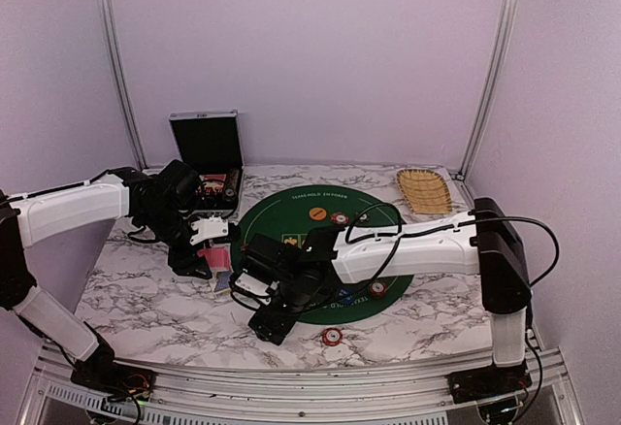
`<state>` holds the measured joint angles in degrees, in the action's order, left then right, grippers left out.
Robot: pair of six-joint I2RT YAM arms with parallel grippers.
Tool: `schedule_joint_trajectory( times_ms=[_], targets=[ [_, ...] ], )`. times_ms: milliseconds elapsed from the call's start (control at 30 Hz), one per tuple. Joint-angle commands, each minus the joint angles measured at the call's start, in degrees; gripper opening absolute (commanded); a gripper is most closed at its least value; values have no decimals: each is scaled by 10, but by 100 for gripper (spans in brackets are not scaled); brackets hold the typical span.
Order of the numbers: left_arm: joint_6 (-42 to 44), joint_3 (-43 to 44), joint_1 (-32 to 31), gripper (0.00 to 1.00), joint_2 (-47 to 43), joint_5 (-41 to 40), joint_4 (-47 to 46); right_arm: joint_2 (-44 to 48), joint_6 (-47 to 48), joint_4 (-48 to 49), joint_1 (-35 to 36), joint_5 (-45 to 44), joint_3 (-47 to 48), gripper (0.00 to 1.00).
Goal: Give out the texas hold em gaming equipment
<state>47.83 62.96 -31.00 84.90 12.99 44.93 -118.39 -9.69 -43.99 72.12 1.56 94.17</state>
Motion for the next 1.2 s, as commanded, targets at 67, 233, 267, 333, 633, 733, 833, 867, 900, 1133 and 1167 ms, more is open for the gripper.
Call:
schedule_joint_trajectory(
  times_ms=[67, 233, 267, 333, 633, 733, 833, 867, 900, 1133, 1167],
  targets=[
    [1, 15, 3, 0, -18, 7, 13, -28, 26, 4, 1, 18, 46, 79],
    [2, 13, 3, 0, -19, 6, 13, -34, 29, 10, 1, 17, 48, 73],
    [2, 14, 3, 0, -19, 5, 14, -36, 30, 9, 1, 17, 49, 73],
    [2, 15, 3, 0, -18, 7, 14, -42, 30, 8, 1, 16, 51, 71],
    [2, 15, 3, 0, -18, 6, 15, -55, 33, 4, 2, 22, 57, 62],
    [1, 15, 3, 0, -18, 7, 15, -59, 33, 2, 1, 23, 59, 56],
    [1, 15, 3, 0, -19, 6, 15, -60, 33, 2, 1, 23, 58, 50],
    [1, 15, 3, 0, -20, 6, 15, -61, 33, 2, 2, 23, 58, 48],
    [1, 15, 3, 0, -20, 6, 15, -61, 33, 2, 1, 22, 58, 47],
    [1, 16, 3, 0, -20, 5, 16, -63, 37, -4, 2, 14, 58, 51],
    [1, 16, 3, 0, -20, 5, 16, -64, 38, -5, 1, 12, 58, 52]
  ],
)
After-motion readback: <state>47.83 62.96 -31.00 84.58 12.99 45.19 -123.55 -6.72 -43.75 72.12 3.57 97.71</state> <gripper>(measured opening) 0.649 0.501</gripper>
